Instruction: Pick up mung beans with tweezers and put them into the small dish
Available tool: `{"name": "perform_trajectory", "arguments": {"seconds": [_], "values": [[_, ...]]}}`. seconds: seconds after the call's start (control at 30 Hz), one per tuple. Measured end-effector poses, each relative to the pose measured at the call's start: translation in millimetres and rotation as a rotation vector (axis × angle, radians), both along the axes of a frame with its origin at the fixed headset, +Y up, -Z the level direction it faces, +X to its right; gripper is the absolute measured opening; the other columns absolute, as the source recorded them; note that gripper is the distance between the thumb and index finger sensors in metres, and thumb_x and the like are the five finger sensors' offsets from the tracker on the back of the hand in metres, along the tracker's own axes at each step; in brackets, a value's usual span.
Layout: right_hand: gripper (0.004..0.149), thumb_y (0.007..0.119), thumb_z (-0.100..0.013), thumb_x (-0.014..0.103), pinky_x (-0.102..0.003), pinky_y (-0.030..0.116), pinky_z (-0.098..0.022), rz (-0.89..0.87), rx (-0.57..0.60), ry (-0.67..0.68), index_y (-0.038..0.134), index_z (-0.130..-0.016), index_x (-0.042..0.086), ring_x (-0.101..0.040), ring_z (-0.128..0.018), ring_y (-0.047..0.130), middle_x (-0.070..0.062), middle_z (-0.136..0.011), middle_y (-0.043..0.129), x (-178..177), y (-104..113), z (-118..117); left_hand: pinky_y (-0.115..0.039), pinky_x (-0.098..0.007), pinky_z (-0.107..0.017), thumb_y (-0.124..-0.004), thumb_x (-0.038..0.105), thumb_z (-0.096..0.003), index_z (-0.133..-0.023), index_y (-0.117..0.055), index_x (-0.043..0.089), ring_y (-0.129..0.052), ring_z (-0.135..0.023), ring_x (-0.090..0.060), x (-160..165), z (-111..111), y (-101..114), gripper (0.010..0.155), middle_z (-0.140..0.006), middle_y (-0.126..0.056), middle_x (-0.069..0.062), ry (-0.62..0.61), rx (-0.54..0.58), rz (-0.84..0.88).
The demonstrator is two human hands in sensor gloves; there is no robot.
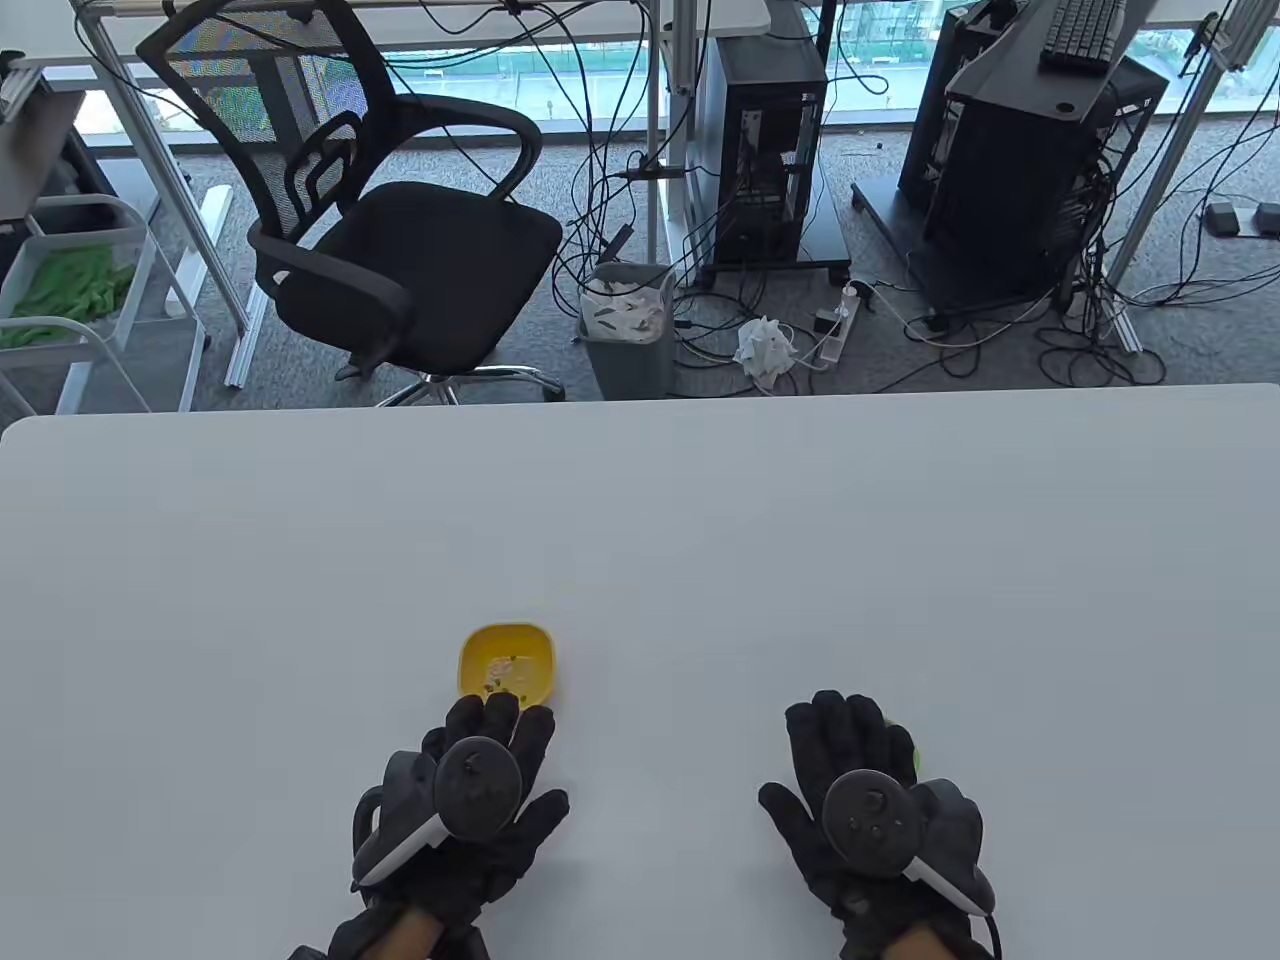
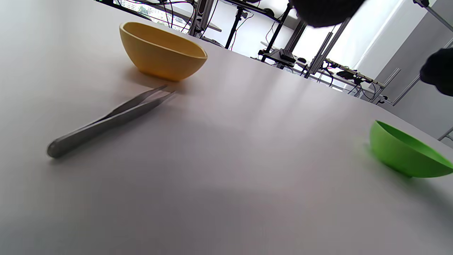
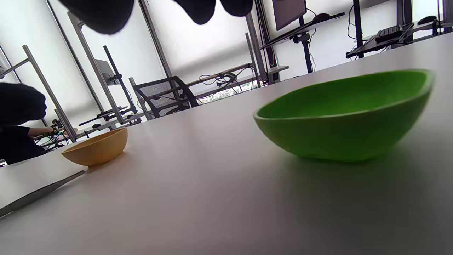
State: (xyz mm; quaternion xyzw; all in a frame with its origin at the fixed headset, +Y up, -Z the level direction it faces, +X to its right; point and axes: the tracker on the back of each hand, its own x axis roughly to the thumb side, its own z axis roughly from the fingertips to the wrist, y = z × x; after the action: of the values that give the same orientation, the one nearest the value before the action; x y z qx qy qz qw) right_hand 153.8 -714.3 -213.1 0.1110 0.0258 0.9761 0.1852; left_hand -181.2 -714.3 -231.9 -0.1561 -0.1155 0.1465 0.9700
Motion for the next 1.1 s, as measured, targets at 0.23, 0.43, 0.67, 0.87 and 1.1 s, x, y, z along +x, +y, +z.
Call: {"name": "perform_trajectory", "arguments": {"seconds": [0.23, 0.43, 0.67, 0.87, 1.1], "values": [[0.073, 0.057, -0.055, 0.053, -0.065, 0.021, -0.071, -0.003, -0.002, -0.001, 0.030, -0.112, 0.015, -0.046, -0.102, 0.013, -0.018, -0.116, 0.019, 0, 0, 0, -0.015, -0.058, -0.079, -0.061, 0.059, -0.0521, -0.114, -0.024, 0.030, -0.008, -0.112, -0.041, -2, -1, 0, 0.078, -0.122, -0.014, -0.005, 0.012, 0.000, 0.003], [0.073, 0.057, -0.055, 0.053, -0.065, 0.021, -0.071, -0.005, -0.008, -0.007, 0.030, -0.112, 0.015, -0.046, -0.102, 0.013, -0.018, -0.116, 0.019, 1, 0, 0, -0.015, -0.058, -0.080, -0.061, 0.059, -0.0522, -0.114, -0.023, 0.028, -0.008, -0.113, -0.041, -2, -1, 0, 0.079, -0.122, -0.015, -0.005, 0.019, 0.003, -0.008], [0.073, 0.057, -0.055, 0.052, -0.064, 0.022, -0.071, -0.025, -0.009, -0.003, 0.031, -0.112, 0.015, -0.046, -0.102, 0.014, -0.018, -0.116, 0.020, 1, -1, 0, -0.019, -0.060, -0.080, -0.069, 0.058, -0.0514, -0.115, -0.027, 0.021, -0.018, -0.114, -0.043, -8, -3, -1, 0.085, -0.123, -0.024, -0.008, 0.081, -0.004, -0.034], [0.073, 0.057, -0.055, 0.052, -0.064, 0.022, -0.071, -0.048, -0.018, 0.000, 0.031, -0.112, 0.014, -0.047, -0.102, 0.014, -0.019, -0.115, 0.020, 1, -1, 1, -0.024, -0.063, -0.080, -0.075, 0.055, -0.0510, -0.114, -0.042, 0.017, -0.039, -0.113, -0.044, -14, -10, -6, 0.080, -0.120, -0.043, -0.013, 0.214, -0.006, -0.119], [0.074, 0.057, -0.055, 0.052, -0.064, 0.023, -0.071, -0.068, -0.029, 0.011, 0.031, -0.112, 0.013, -0.048, -0.101, 0.015, -0.020, -0.115, 0.021, 1, -2, 1, -0.037, -0.063, -0.079, -0.083, 0.049, -0.0490, -0.102, -0.068, 0.016, -0.072, -0.098, -0.039, -13, -29, -26, 0.064, -0.102, -0.076, -0.007, 0.344, 0.022, -0.220]]}}
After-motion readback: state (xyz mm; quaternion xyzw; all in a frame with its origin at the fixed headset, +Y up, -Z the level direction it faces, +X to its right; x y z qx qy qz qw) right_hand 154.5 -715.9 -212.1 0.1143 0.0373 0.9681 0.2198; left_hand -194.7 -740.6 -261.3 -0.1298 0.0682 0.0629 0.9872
